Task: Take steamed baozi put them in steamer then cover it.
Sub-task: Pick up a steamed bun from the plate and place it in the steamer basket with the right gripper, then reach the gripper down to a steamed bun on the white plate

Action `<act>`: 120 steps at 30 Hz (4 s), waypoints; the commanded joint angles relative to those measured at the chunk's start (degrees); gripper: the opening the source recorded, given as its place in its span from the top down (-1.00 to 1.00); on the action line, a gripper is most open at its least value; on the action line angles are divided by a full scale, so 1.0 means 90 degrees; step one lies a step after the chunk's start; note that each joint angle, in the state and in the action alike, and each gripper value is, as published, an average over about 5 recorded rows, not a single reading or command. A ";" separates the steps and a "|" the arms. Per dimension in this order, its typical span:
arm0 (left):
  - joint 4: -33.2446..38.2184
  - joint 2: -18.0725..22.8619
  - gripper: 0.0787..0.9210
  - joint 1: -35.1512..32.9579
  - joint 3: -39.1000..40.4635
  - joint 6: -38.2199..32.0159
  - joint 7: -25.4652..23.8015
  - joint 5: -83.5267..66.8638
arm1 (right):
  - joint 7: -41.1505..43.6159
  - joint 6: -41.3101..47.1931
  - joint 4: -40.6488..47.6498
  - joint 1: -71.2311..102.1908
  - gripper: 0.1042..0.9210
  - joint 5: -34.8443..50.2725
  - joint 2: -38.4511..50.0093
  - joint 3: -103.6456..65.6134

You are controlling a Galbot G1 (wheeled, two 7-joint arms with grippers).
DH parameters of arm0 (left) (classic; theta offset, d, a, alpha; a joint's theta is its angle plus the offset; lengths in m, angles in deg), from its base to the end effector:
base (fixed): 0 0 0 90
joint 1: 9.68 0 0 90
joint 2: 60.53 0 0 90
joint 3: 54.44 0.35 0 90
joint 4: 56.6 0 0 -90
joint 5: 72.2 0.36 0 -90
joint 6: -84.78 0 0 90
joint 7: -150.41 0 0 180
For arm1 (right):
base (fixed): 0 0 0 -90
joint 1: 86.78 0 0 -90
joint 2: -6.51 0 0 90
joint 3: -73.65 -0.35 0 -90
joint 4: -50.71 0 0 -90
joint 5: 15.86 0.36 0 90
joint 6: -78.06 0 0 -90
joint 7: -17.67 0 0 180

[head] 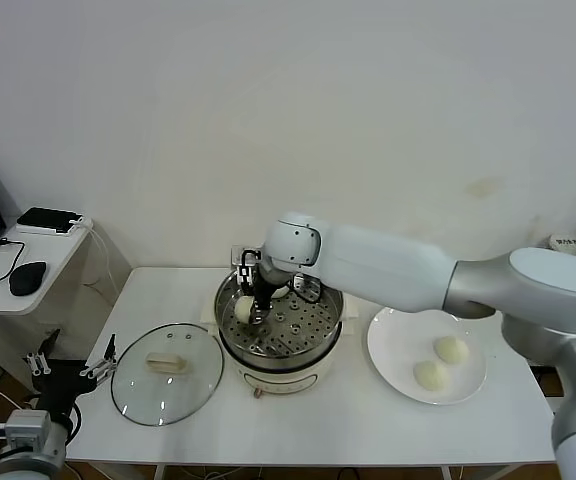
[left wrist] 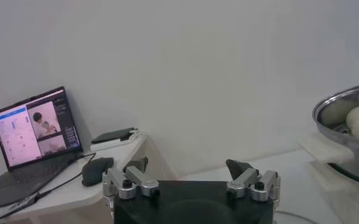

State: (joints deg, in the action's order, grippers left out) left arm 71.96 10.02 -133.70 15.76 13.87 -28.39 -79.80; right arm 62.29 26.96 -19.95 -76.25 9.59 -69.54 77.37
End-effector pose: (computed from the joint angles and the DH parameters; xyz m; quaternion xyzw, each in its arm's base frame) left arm 0.1710 0.1317 -0.2200 0.0715 -0.9797 -0.1628 0.0923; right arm 0.5240 0.2159 -0.1198 0.5487 -0.5987 0.4981 0.3039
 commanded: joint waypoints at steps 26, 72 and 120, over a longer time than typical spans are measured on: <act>0.0039 -0.0082 -0.77 0.0118 0.0126 0.0040 -0.0031 -0.0011 | 0.1947 -0.0983 -0.1534 -0.1765 -0.76 -0.0846 0.2235 0.0044; -0.0014 -0.0166 -0.77 0.0076 0.0245 0.0086 -0.0088 0.0113 | 0.2226 -0.2677 -0.1848 0.4036 -0.76 -0.4633 0.5199 -0.3435; -0.0127 -0.0120 -0.77 0.0135 0.0221 0.0071 -0.0091 0.0089 | 0.2818 -0.2437 -0.1652 0.3301 -0.28 -0.4122 0.5065 -0.3460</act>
State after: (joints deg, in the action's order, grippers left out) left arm 70.84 8.97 -132.49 17.72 14.53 -29.23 -78.96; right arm 84.98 5.12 -33.96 -44.54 -29.13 -25.83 46.22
